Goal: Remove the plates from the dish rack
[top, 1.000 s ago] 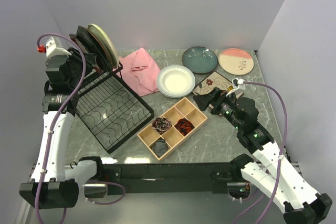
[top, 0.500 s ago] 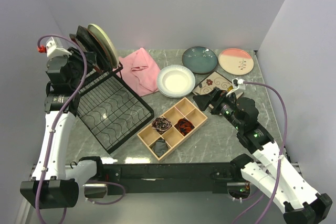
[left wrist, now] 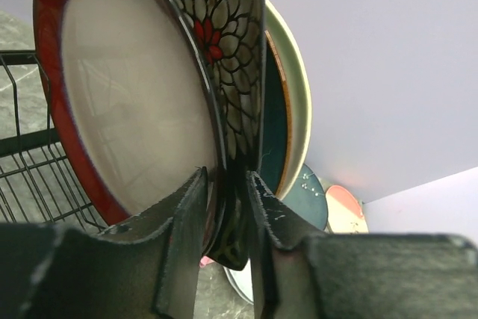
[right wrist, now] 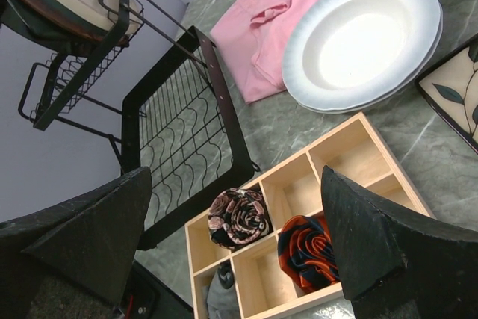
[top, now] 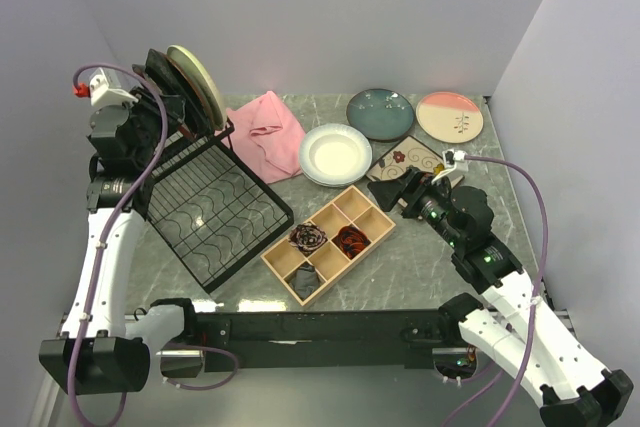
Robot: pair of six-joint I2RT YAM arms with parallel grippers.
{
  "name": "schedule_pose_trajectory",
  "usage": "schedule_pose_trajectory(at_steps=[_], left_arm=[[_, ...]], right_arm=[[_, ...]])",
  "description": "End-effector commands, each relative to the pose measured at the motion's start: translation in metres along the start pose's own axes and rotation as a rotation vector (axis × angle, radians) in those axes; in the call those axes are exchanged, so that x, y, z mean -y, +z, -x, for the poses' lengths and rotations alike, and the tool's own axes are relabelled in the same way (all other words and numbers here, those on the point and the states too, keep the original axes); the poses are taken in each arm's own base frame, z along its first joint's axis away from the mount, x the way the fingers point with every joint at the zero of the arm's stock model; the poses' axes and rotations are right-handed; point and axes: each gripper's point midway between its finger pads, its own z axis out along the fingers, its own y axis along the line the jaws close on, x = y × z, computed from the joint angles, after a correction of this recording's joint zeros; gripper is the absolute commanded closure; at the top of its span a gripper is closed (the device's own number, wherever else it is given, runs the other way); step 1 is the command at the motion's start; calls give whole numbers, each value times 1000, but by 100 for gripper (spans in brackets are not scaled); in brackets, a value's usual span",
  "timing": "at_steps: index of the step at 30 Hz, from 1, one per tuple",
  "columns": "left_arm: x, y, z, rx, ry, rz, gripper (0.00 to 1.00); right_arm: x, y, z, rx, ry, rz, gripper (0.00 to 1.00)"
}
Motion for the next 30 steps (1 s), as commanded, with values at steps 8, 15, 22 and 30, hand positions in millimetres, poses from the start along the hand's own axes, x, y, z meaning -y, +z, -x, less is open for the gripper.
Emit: schedule_pose_trajectory(at_steps=[8,15,22,30], left_arm=[[5,1,13,48,35,-16,67],[9,7,10,26,26,-41,72],[9,4,12,35,28,-39,91],[16,-6,29,70,71,-29,99]], right_arm=[[-14,-1,12,39,-14,51,0],[-15,-1,13,40,-15,53,0],[-14,-5,15,56,-25,50,0],[-15,-7,17,58,-32,48,0]])
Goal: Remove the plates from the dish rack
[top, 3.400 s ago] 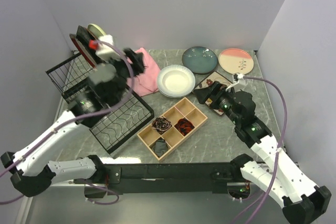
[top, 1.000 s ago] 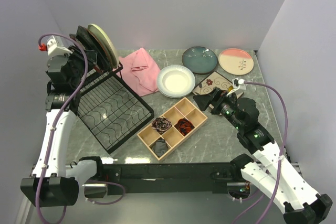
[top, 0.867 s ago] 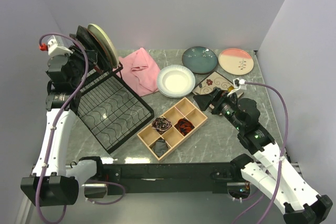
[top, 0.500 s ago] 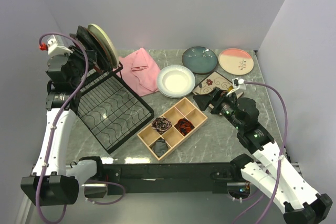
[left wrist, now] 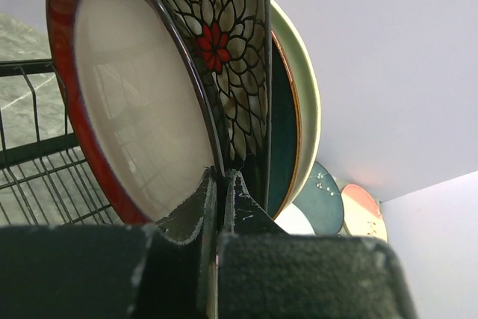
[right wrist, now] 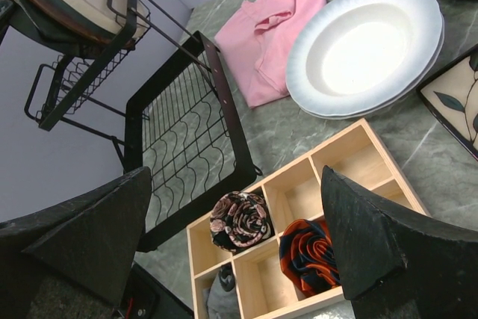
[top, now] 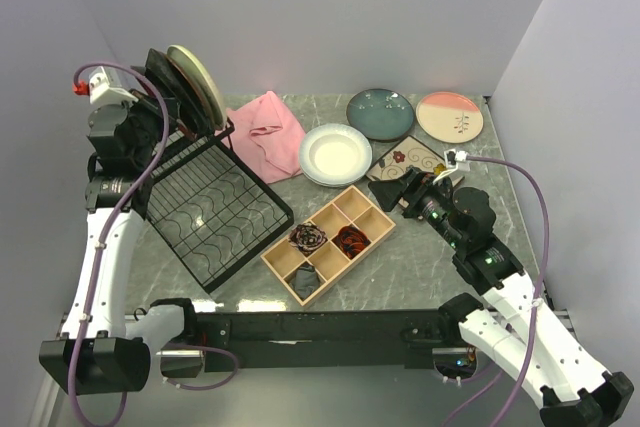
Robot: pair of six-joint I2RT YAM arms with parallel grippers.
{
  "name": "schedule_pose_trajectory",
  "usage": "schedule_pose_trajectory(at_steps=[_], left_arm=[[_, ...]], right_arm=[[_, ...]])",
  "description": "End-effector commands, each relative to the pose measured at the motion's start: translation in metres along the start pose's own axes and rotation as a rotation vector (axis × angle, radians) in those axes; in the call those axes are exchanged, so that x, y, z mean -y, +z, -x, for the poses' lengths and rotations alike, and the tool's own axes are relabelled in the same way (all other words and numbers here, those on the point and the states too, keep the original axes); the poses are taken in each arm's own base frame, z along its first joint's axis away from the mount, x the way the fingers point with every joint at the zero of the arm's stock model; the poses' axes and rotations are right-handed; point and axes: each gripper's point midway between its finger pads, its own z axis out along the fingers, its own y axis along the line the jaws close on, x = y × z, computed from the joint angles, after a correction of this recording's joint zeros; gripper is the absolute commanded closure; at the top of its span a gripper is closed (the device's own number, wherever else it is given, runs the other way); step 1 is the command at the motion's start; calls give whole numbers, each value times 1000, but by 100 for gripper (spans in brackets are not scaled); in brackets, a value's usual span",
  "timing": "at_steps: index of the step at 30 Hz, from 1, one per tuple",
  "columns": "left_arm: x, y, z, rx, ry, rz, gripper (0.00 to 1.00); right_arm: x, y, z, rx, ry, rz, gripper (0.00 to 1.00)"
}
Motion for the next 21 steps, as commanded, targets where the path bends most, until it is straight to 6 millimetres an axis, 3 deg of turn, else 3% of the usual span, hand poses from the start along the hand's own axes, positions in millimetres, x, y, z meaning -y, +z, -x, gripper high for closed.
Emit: schedule_pose_trajectory(at_steps=[1,9,21], left_arm=[[21,-9,33,81,28,-42,99],[37,-23,65,144,83,-45,99],[55,-40,90,205,115,-81,99]], right_arm=[[-11,-4,13,41,-23,33,0],[-10,-7,16,58,-30,29,0],[-11,-4,17,50,-37,26,0]])
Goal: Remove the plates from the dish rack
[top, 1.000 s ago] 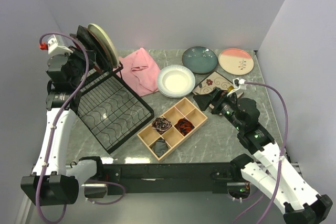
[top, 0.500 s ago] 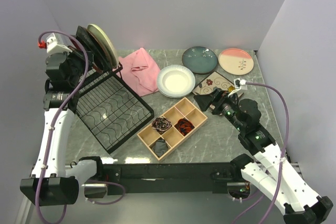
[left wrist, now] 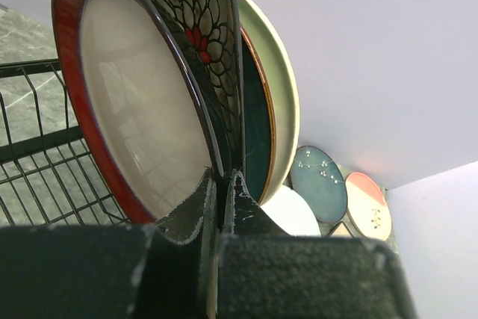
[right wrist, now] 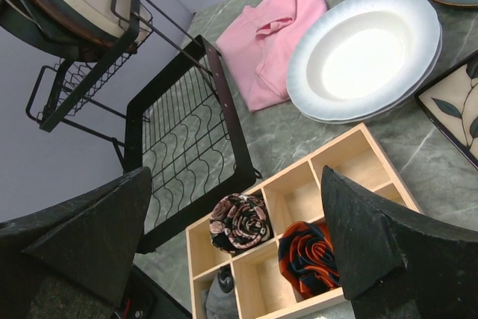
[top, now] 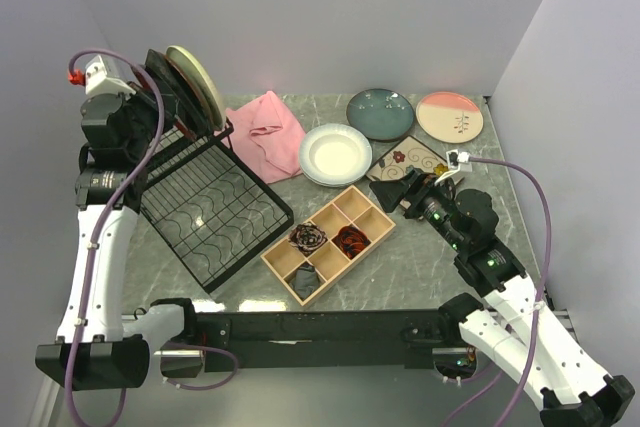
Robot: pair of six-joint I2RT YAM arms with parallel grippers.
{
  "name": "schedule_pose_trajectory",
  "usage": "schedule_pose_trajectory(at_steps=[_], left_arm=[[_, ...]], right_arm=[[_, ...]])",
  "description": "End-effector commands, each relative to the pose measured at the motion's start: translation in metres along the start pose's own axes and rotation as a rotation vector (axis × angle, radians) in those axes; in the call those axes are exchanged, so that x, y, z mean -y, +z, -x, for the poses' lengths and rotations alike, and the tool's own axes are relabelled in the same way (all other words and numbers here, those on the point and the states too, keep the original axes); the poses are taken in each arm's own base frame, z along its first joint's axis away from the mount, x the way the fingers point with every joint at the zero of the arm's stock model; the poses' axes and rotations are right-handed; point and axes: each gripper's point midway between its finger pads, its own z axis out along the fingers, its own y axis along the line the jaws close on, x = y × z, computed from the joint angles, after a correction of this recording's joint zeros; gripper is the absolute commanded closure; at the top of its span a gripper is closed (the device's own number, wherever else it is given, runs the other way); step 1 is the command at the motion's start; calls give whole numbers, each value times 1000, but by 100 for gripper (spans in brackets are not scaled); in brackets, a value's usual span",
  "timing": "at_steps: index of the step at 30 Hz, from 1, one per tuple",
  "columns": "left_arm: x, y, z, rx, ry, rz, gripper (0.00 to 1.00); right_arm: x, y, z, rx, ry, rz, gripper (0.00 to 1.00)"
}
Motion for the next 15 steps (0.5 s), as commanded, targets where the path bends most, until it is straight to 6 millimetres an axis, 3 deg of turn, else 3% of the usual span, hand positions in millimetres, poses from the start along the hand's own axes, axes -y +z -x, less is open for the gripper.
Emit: schedule_pose_trajectory(at_steps=[1,8,15], left_arm=[[41,-33,78,244,80,-105,99],[45,-55,98,295,99,-77,99],[54,-73,104,306,115,-105,99]], right_arm=[[-9,-1,13,33,-25,17,0],[-6,-2,12,33,-26,10,0],[-5,0,12,30,-30,3,0]])
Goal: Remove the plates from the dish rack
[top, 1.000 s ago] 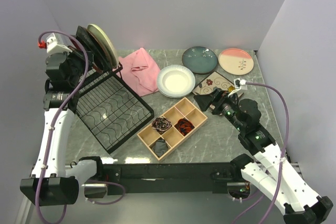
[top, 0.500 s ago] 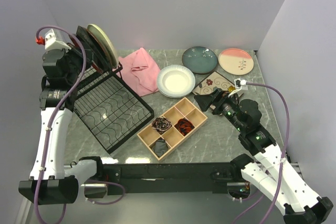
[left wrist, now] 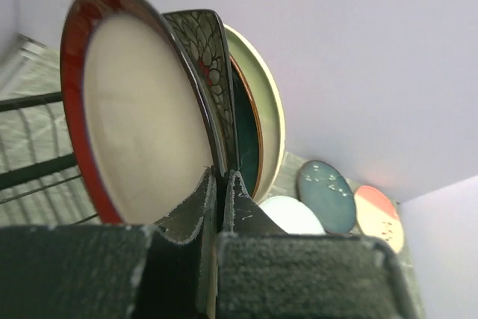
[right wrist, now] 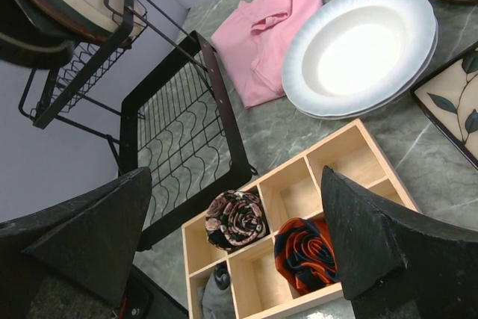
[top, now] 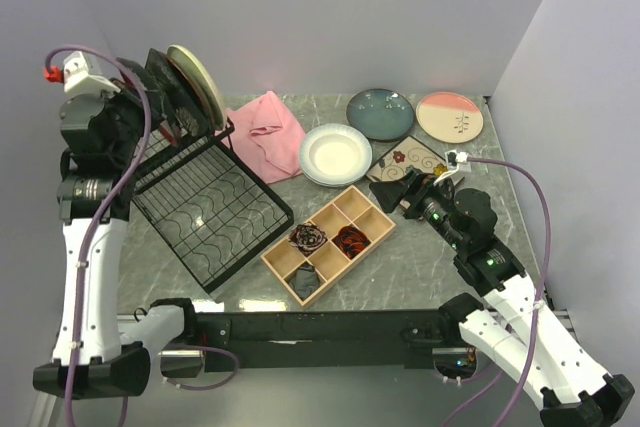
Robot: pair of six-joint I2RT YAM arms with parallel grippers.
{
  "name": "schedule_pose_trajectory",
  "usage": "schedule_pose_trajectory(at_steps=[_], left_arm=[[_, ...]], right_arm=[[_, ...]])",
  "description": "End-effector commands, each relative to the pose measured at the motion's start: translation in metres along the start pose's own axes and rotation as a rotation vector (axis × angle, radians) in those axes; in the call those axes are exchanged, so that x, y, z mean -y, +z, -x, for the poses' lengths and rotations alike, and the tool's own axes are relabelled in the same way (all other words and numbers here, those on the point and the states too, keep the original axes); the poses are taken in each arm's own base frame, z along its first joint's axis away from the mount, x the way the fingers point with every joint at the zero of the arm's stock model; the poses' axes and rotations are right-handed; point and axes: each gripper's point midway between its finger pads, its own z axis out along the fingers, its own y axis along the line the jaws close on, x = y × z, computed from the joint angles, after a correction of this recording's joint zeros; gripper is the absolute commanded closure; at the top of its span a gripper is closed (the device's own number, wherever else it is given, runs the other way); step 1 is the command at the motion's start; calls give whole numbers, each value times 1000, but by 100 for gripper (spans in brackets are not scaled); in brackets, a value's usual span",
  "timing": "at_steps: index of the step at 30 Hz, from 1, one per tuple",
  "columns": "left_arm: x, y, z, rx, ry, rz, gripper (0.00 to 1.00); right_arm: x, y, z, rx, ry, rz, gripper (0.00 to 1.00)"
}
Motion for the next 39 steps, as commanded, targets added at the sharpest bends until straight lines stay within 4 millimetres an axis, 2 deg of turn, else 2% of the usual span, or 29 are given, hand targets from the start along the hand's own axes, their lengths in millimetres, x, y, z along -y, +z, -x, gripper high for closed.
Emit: schedule_pose_trajectory(at_steps=[1,7,14,20,25,30,34,39], left_arm=[[37,-45,76,252,68,-106,99],[39,-59,77,254,92,-115,99],[42,-76,87,263,168,-106,99],[39,-81,86,260,210,-100,99],[56,-90,86,256,295,-192,99],[64,-107,98,255,343,-194,99],[69,-113,94,221,357,-222,99],[79,-130,87,226,377,-298,99]], right_arm=[[-8,-1,15,42,-23,17,0],[-10,-5,19,60,-26,19,0],[-13,-1,18,48,-21,29,0],[-13,0,17,41,-11,33,0],[-13,-1,18,41,-17,28,0],[-16,-4,19,45,-9,35,0],[-17,-4,20,43,-3,38,0],[-19,-4,20,37,4,39,0]])
